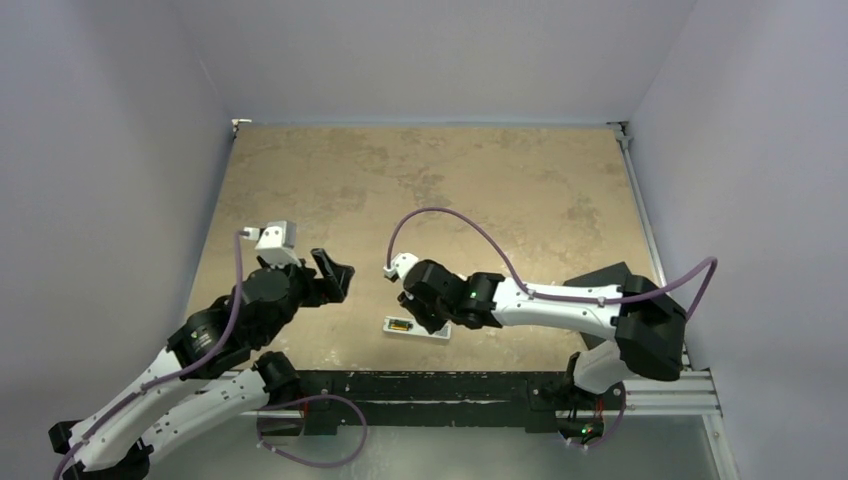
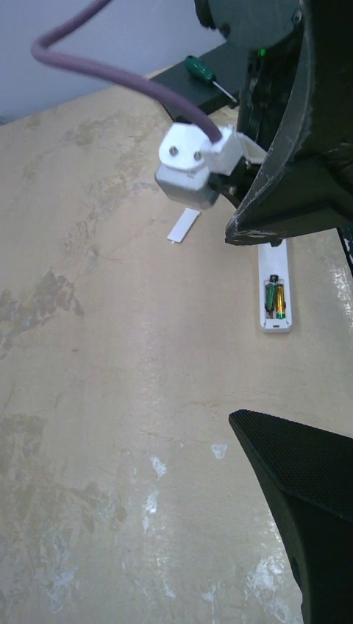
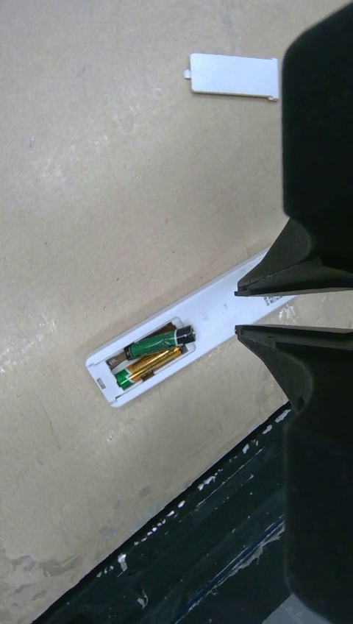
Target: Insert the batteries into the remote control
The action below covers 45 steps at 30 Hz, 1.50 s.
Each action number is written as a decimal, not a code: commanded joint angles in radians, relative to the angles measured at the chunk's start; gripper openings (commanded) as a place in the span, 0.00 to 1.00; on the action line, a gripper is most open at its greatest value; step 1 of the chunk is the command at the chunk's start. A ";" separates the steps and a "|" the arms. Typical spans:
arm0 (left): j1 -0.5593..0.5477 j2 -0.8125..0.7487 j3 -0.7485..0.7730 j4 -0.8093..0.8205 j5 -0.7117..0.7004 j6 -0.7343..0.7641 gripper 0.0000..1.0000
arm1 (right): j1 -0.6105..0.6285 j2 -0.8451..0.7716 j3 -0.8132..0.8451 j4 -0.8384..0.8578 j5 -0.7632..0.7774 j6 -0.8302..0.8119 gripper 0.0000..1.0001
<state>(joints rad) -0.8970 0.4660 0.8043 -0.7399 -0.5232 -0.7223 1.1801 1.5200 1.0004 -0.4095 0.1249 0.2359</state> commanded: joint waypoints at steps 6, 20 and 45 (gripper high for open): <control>0.003 0.125 -0.086 0.094 0.111 -0.071 0.82 | 0.004 -0.183 -0.135 0.129 0.103 0.183 0.28; 0.010 0.229 -0.280 0.309 0.264 -0.144 0.86 | -0.008 -0.245 -0.228 0.182 0.118 0.357 0.26; 0.213 0.395 -0.507 0.629 0.647 -0.132 0.77 | -0.005 -0.117 -0.251 0.372 0.102 0.546 0.29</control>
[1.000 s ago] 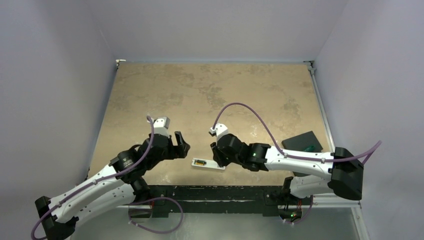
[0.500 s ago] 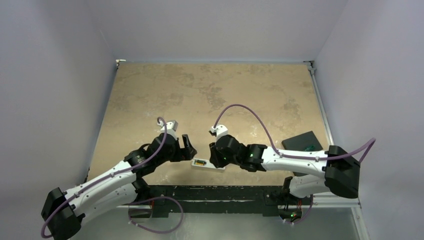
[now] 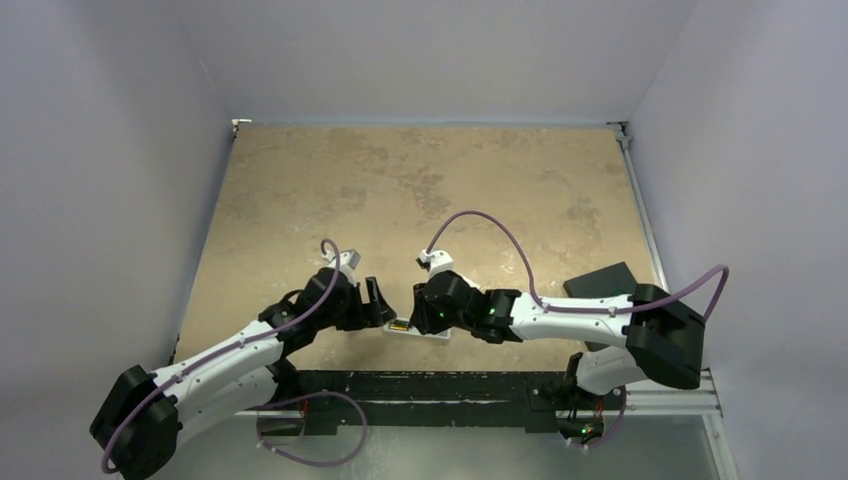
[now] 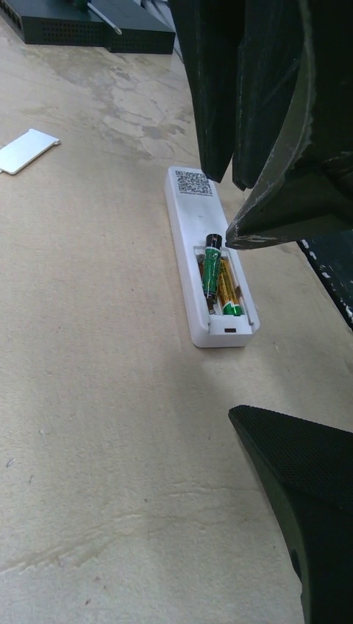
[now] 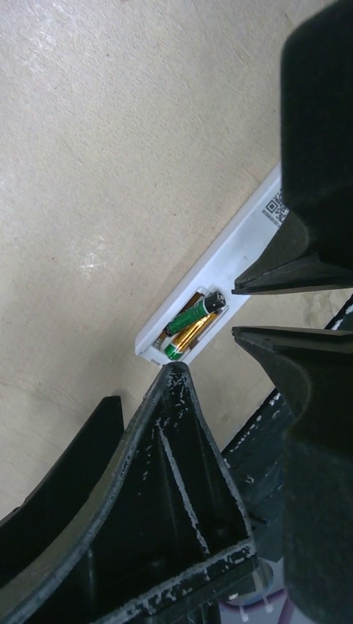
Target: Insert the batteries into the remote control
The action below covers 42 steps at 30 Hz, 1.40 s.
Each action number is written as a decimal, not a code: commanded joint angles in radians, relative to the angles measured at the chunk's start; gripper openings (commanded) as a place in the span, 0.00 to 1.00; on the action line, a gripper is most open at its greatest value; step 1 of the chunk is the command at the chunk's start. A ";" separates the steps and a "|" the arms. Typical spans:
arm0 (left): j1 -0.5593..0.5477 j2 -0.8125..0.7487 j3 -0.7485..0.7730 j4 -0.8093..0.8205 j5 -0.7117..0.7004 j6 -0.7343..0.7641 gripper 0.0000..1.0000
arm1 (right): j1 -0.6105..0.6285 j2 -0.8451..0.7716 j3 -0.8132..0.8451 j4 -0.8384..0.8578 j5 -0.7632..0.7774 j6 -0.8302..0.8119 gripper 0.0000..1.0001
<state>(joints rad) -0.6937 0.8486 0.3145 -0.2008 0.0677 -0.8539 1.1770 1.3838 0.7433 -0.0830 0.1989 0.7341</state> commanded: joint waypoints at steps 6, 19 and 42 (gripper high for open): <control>0.013 0.025 -0.037 0.118 0.067 -0.002 0.75 | 0.004 0.048 0.007 0.064 0.026 0.069 0.27; 0.024 0.073 -0.055 0.185 0.102 -0.002 0.68 | 0.004 0.086 0.026 0.059 0.038 0.088 0.25; 0.029 0.107 -0.077 0.251 0.139 -0.008 0.59 | 0.004 0.109 0.044 0.057 0.027 0.095 0.21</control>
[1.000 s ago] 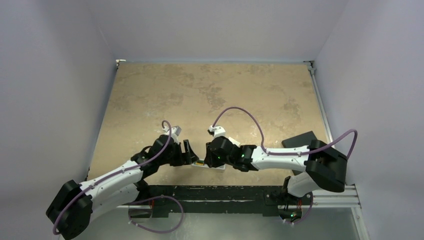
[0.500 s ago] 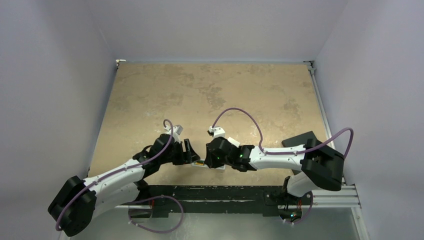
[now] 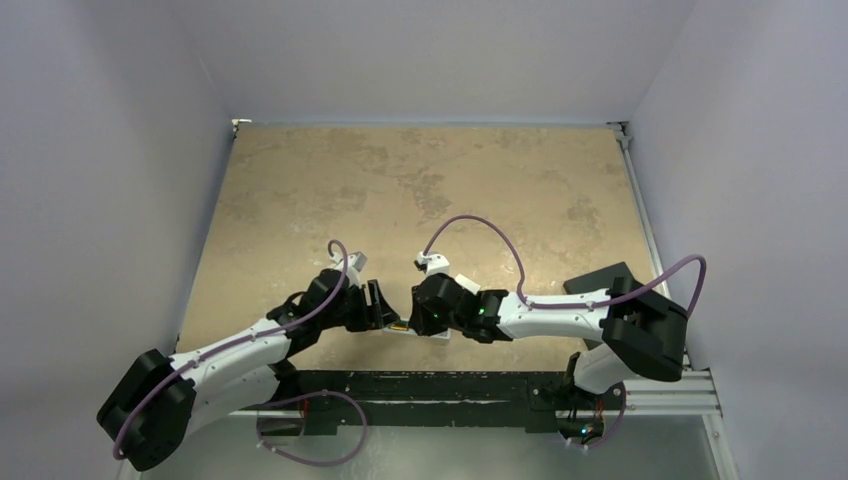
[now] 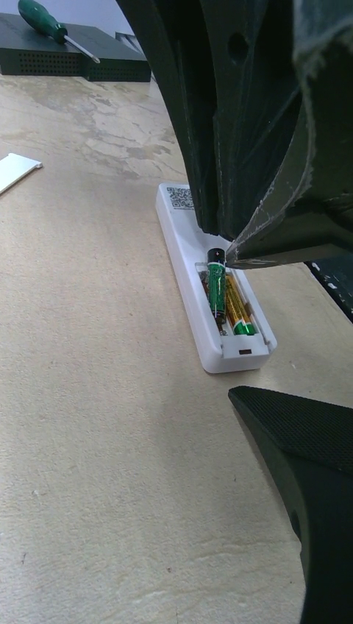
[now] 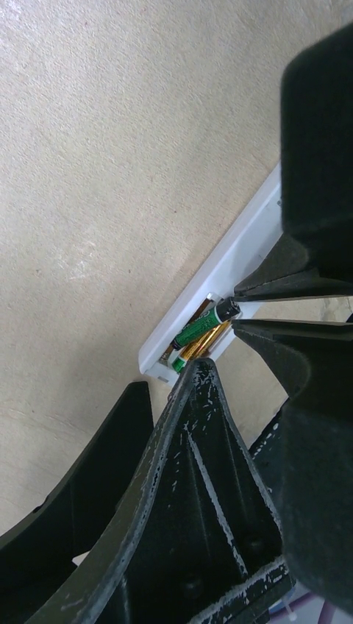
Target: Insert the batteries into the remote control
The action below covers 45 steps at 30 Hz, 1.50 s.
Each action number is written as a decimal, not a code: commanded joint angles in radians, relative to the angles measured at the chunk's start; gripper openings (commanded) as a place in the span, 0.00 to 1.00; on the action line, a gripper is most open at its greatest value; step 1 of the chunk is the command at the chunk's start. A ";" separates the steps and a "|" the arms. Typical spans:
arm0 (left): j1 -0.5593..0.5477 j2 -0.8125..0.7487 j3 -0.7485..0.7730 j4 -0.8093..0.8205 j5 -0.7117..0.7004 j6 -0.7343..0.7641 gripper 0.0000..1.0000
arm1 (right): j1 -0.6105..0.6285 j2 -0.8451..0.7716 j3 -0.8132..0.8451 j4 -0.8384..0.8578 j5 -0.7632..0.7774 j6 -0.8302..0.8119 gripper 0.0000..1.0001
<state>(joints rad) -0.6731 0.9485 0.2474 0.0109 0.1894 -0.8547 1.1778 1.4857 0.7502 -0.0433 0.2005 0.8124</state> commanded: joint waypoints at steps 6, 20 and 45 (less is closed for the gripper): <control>0.008 0.009 -0.013 0.044 0.028 -0.007 0.58 | 0.003 0.012 0.045 0.012 0.030 0.018 0.21; 0.008 0.019 -0.015 0.058 0.039 -0.006 0.57 | 0.003 0.044 0.065 0.010 0.022 0.019 0.19; 0.009 0.019 -0.009 0.059 0.047 -0.004 0.55 | 0.003 0.090 0.087 0.027 0.005 0.011 0.16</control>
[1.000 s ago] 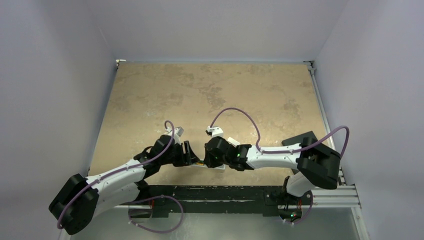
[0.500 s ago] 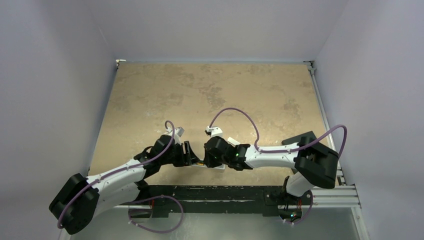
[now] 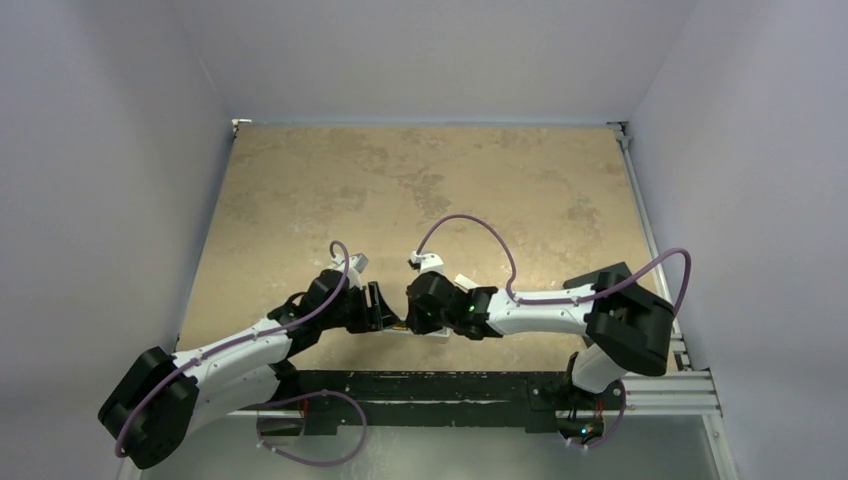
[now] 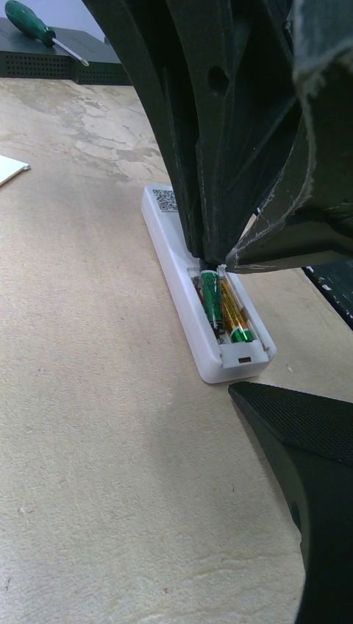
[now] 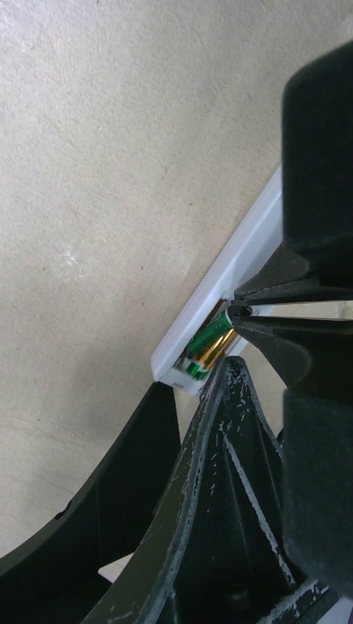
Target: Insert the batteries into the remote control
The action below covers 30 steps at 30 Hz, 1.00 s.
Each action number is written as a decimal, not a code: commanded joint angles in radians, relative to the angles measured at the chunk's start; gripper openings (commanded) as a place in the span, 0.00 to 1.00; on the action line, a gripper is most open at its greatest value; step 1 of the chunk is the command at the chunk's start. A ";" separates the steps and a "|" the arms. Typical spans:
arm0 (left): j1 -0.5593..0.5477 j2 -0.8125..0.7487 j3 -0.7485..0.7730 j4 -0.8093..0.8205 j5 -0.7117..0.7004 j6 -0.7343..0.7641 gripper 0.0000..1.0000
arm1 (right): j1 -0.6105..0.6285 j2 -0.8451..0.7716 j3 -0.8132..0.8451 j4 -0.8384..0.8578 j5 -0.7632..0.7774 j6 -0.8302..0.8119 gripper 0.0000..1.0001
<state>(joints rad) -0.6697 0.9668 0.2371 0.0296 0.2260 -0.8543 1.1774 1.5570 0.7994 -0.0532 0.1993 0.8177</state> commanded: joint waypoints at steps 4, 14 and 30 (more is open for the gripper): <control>0.005 0.000 0.003 0.039 0.012 -0.004 0.55 | 0.004 0.031 0.039 0.042 0.001 0.006 0.16; 0.005 0.001 0.005 0.041 0.014 -0.003 0.54 | 0.004 0.041 0.054 0.038 0.003 0.000 0.15; 0.004 0.012 0.007 0.046 0.020 0.000 0.51 | 0.024 0.098 0.105 -0.045 0.059 -0.026 0.11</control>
<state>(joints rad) -0.6689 0.9741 0.2371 0.0364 0.2295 -0.8543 1.1809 1.6226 0.8509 -0.0639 0.2161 0.8036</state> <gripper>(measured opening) 0.515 0.120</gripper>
